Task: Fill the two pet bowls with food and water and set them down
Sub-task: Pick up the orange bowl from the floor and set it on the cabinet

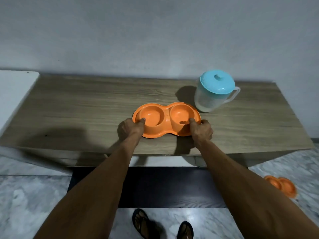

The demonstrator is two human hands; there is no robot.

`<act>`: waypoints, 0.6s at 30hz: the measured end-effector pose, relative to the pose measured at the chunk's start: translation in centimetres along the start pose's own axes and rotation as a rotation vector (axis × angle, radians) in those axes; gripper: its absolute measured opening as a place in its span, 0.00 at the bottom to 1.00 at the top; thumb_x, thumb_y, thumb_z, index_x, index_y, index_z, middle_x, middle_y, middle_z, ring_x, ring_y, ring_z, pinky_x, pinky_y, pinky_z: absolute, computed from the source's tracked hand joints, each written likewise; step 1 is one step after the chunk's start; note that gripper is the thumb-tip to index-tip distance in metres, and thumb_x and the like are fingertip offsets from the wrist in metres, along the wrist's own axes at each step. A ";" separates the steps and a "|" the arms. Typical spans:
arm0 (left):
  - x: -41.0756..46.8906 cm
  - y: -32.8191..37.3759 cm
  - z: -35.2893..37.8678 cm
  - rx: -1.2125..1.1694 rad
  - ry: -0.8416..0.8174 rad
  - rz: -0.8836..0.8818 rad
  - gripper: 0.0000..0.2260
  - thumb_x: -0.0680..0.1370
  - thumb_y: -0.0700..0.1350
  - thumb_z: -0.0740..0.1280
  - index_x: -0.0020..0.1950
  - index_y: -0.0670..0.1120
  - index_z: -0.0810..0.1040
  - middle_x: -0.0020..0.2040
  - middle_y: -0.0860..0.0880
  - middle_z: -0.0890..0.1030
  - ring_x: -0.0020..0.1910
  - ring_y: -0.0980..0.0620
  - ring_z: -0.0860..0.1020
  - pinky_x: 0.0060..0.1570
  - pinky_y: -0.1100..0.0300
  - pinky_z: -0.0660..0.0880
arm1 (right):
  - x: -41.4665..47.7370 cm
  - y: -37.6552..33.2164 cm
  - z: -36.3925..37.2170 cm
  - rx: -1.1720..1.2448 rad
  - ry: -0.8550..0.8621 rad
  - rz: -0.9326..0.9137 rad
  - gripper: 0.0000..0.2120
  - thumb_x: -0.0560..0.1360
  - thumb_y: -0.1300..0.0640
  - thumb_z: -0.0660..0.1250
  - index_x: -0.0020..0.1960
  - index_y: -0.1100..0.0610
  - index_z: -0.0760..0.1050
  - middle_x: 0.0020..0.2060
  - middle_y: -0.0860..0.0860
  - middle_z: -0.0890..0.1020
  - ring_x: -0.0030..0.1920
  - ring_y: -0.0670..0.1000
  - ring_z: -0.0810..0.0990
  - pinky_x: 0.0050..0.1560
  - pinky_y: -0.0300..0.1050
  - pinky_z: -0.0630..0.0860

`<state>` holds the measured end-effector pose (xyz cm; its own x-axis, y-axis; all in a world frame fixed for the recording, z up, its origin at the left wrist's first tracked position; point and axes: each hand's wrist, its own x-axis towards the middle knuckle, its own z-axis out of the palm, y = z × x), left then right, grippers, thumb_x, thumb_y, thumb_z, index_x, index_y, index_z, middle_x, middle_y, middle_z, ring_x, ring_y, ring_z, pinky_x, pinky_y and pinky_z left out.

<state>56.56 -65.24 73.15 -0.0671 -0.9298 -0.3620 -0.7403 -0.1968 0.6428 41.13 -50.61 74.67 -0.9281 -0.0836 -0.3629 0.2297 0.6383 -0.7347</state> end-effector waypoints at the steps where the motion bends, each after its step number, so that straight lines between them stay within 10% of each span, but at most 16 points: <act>1: 0.0 0.0 0.0 -0.001 -0.003 0.007 0.24 0.68 0.65 0.68 0.46 0.44 0.83 0.45 0.43 0.84 0.46 0.40 0.81 0.50 0.47 0.79 | 0.0 0.0 0.1 -0.007 0.000 0.003 0.25 0.74 0.43 0.67 0.63 0.58 0.75 0.59 0.59 0.79 0.61 0.61 0.76 0.61 0.55 0.72; 11: -0.9 -0.4 -0.3 0.007 0.002 0.069 0.31 0.69 0.69 0.65 0.52 0.42 0.81 0.51 0.41 0.83 0.51 0.39 0.80 0.50 0.50 0.77 | -0.3 1.1 -0.4 -0.013 -0.025 0.018 0.27 0.71 0.39 0.64 0.56 0.60 0.78 0.52 0.60 0.81 0.51 0.62 0.81 0.53 0.58 0.80; 18: -5.1 -2.2 -3.1 -0.137 0.047 0.041 0.27 0.78 0.58 0.65 0.68 0.39 0.73 0.67 0.41 0.75 0.67 0.40 0.72 0.59 0.53 0.69 | -4.5 3.9 -2.6 0.033 -0.017 -0.041 0.24 0.78 0.47 0.64 0.65 0.64 0.73 0.61 0.62 0.78 0.62 0.62 0.75 0.58 0.50 0.72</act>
<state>60.59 -61.07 75.73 -0.0619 -0.9508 -0.3035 -0.6394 -0.1958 0.7436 45.43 -45.74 74.91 -0.9320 -0.1221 -0.3413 0.2013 0.6087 -0.7674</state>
